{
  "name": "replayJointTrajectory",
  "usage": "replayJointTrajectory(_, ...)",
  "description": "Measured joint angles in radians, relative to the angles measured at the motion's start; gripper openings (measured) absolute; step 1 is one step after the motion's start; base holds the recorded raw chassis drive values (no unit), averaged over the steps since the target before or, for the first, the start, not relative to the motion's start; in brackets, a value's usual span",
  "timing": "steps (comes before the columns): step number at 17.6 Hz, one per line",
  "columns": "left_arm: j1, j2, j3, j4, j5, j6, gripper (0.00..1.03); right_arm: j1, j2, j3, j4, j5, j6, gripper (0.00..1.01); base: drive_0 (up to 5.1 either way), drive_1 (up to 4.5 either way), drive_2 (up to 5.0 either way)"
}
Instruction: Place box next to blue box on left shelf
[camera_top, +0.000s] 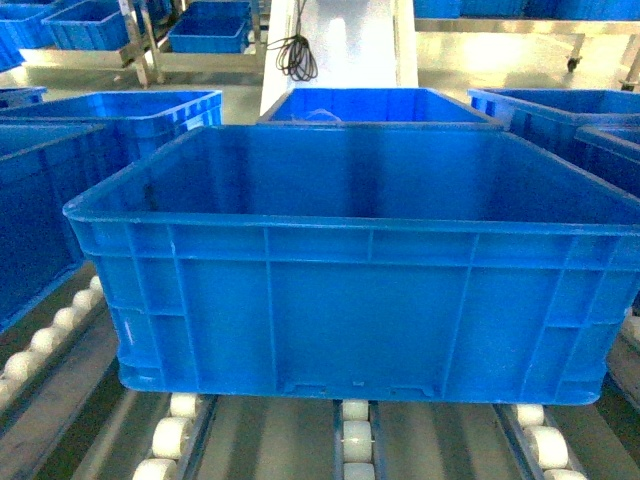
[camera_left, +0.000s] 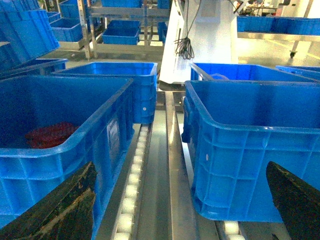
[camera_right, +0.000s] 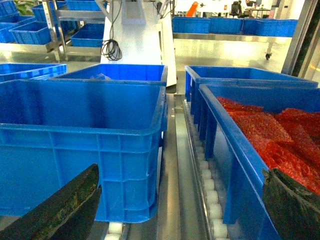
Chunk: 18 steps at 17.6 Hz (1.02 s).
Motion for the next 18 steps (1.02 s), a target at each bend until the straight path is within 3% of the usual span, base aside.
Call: replayJointTrajectory(18,0.0,0.0,0.0,0.0,0.0,0.0,0.98,0.0,0.0,0.0,0.0,0.0,0.0,0.98,0.0,0.0,0.0)
